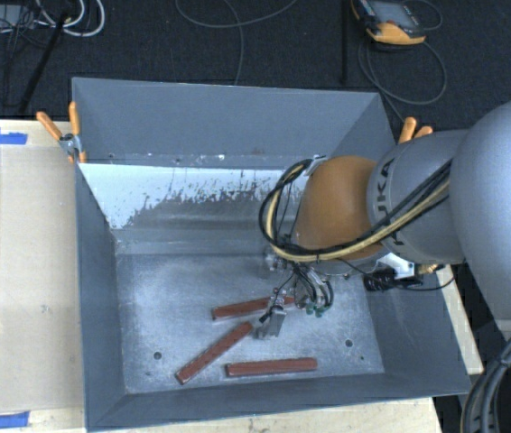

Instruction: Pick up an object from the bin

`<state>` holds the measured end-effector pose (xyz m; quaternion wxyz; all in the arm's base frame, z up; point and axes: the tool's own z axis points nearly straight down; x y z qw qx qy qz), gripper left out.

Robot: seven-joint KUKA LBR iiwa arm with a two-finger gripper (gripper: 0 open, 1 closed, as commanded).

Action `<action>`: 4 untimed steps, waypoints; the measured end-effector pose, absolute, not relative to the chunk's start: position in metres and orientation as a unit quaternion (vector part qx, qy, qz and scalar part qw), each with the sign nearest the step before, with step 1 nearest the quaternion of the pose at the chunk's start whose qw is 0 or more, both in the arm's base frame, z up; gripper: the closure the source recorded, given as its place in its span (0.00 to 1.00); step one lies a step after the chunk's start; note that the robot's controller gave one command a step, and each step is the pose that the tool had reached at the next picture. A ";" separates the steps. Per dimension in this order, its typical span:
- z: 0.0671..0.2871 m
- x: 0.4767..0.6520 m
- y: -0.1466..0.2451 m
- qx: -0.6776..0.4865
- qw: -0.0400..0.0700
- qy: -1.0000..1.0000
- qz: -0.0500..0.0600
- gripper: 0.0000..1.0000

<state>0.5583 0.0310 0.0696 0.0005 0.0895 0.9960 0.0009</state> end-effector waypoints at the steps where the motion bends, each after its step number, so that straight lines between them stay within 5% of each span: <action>1: 0.070 0.558 0.029 0.092 0.000 0.996 0.000 1.00; 2: 0.070 0.558 0.029 0.093 0.000 0.996 0.000 0.00; 3: 0.070 0.558 0.028 0.093 0.000 0.996 0.000 1.00; 4: 0.207 0.574 0.048 -0.008 0.004 1.000 0.000 1.00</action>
Offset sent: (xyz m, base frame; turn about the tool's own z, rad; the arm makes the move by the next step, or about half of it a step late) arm 0.0000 0.0000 0.0000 0.0000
